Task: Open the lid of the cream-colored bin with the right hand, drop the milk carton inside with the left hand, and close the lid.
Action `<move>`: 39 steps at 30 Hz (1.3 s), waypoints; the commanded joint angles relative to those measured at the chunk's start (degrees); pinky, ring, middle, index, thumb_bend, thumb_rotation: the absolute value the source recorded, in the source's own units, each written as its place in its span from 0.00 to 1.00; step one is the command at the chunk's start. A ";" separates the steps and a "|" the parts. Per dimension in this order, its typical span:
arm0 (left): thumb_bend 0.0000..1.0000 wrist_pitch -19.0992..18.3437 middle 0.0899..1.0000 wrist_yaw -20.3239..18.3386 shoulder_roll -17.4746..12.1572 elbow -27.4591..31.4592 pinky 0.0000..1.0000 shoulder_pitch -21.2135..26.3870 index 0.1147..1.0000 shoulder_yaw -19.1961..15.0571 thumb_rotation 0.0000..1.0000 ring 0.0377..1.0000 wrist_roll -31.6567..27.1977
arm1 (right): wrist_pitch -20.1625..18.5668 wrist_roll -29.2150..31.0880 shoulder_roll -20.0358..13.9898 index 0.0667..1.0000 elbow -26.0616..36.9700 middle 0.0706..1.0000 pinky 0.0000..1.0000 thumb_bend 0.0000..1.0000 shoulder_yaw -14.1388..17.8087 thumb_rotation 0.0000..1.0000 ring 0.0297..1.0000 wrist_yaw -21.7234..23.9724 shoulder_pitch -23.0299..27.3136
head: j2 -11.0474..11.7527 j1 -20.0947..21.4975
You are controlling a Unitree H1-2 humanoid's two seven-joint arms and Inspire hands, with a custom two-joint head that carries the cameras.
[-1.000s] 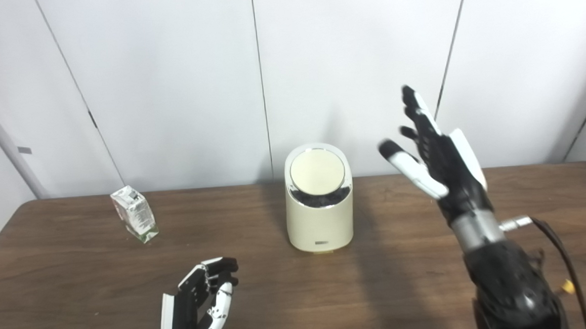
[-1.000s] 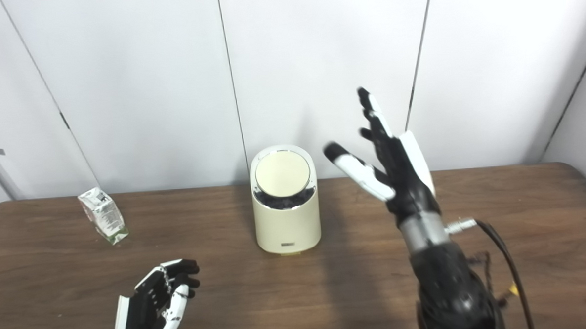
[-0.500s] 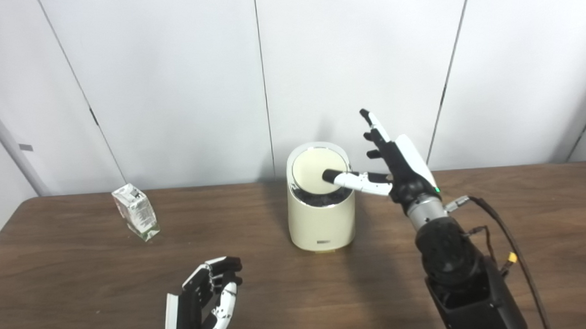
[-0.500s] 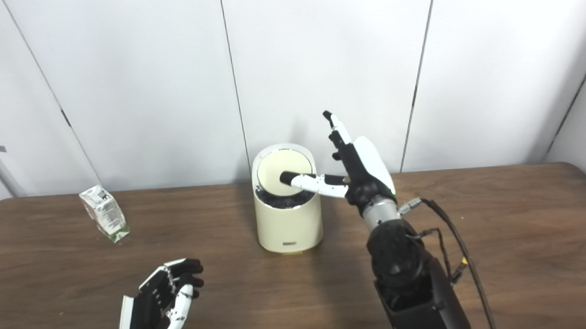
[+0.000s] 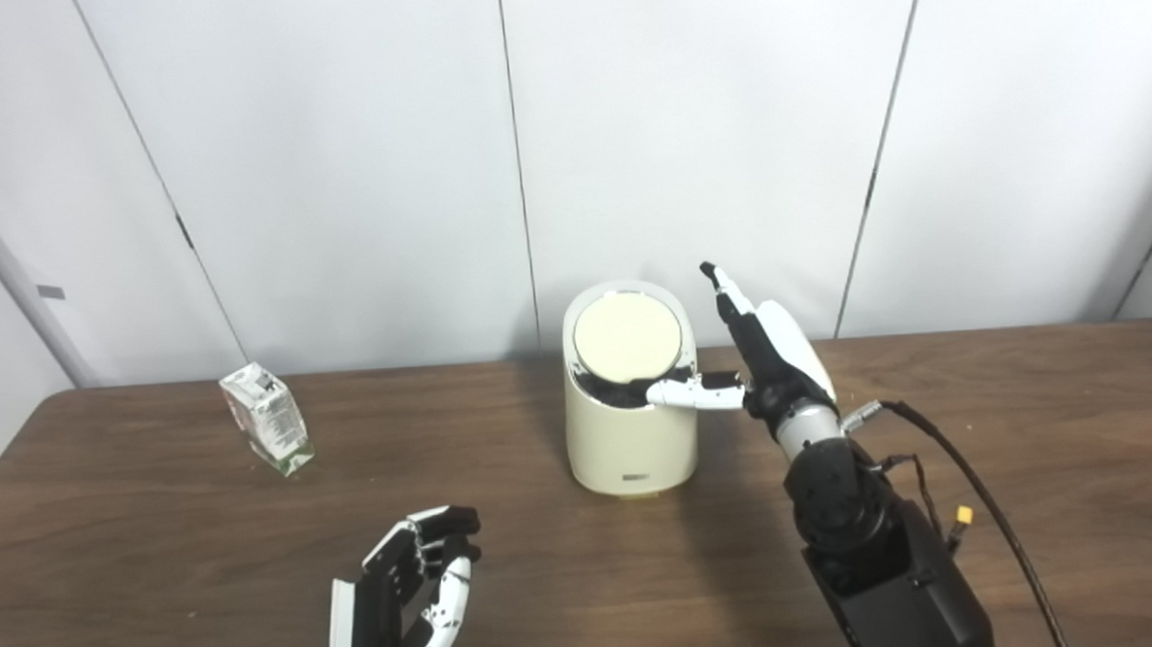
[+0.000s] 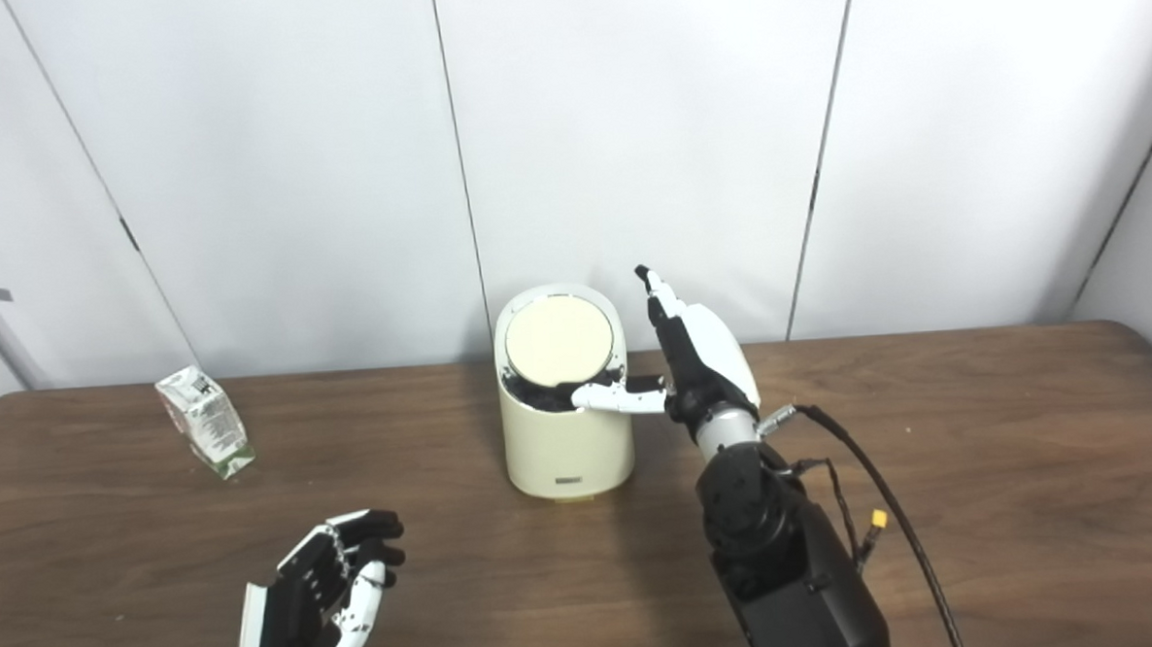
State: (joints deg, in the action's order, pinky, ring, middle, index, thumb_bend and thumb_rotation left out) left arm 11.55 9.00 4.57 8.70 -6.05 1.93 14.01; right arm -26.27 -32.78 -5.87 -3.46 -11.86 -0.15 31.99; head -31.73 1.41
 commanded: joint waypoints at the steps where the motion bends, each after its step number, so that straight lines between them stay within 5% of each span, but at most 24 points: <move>1: 0.22 1.69 0.61 0.55 0.56 1.43 0.50 0.83 0.60 0.40 0.41 0.55 0.51 | 1.35 -1.26 -0.63 0.99 -0.63 1.00 0.93 0.79 -0.59 0.39 1.00 -0.59 2.86 | -0.08 0.08; 12: 0.21 1.53 0.61 0.48 0.66 1.70 0.50 0.67 0.60 0.75 0.40 0.55 0.49 | 1.91 -1.63 -0.99 0.97 -4.93 1.00 0.93 0.79 -1.11 0.41 1.00 -2.29 3.94 | -0.12 -0.07; 26: 0.22 1.80 0.61 0.41 1.18 1.92 0.50 0.35 0.60 0.82 0.39 0.55 0.38 | -0.42 -2.59 -0.94 0.98 -6.50 1.00 0.93 0.79 -2.02 0.55 0.99 -1.99 4.48 | -0.36 -0.43; 39: 0.21 1.05 0.61 0.37 1.57 2.72 0.50 -0.01 0.60 1.05 0.35 0.55 0.45 | -0.28 -3.06 -1.16 0.97 -8.29 0.99 0.93 0.77 -2.10 0.54 0.98 -2.76 4.85 | -0.64 -0.75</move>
State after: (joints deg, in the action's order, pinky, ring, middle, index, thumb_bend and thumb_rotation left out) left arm 11.91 9.07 5.55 9.22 -6.70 2.60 14.05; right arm -25.49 -34.09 -6.42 -10.71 -13.86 -2.45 34.94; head -32.34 0.62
